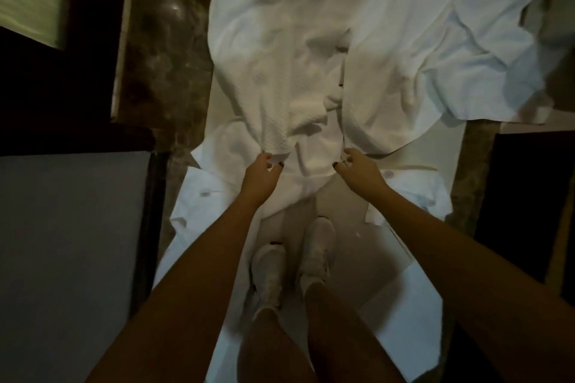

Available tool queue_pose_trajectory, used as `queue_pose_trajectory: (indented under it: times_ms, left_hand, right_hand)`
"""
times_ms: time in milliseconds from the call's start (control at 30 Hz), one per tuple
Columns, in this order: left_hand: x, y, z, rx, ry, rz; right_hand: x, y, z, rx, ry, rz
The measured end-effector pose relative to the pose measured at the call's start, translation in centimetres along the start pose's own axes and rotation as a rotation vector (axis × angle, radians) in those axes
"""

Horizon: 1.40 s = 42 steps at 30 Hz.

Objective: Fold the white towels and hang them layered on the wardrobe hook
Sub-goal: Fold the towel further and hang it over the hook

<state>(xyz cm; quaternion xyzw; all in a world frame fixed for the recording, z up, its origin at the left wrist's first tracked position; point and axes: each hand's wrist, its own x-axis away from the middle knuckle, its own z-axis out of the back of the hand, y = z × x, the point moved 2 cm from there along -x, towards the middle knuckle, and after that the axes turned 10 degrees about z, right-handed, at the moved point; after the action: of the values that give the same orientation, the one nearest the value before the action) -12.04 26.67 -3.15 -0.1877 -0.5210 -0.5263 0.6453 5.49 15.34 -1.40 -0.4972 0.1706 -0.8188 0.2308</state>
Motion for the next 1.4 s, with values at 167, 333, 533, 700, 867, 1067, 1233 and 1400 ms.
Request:
queue_pose_trajectory:
  times_ms: [167,333,533,700,867,1067,1233,1400]
  left_hand:
    - [-9.1,-2.1,-5.0,0.149,-0.008,0.088]
    - [-13.9,-3.5,-7.0,0.865,-0.212,0.365]
    - [-13.3,-2.2,-6.5,1.371,-0.145,0.287]
    - [-6.3,0.1,-2.9,1.424,-0.042,0.304]
    - [2.8,4.0,4.0,1.325,0.036,0.293]
    - [16.7,8.4,10.9,0.987,0.128,0.063]
    - [28.1,11.4,15.7,0.762,0.196,-0.128]
    - [40.0,14.8,19.5,0.563,0.260,-0.386]
  right_hand:
    - [-9.1,2.8,-3.7,0.041,0.036,0.092]
    - [-16.5,2.2,-4.7,-0.174,0.183,0.187]
    - [-17.0,1.7,-4.5,-0.275,0.168,0.113]
    - [-9.5,-1.5,-2.0,-0.266,0.278,0.142]
    - [-0.3,-6.7,3.0,-0.407,0.398,0.053]
    - [13.6,-14.2,9.9,-0.616,0.449,0.103]
    - [25.0,-18.6,15.3,-0.736,0.384,0.136]
    - [37.8,-21.0,20.4,-0.531,0.427,0.397]
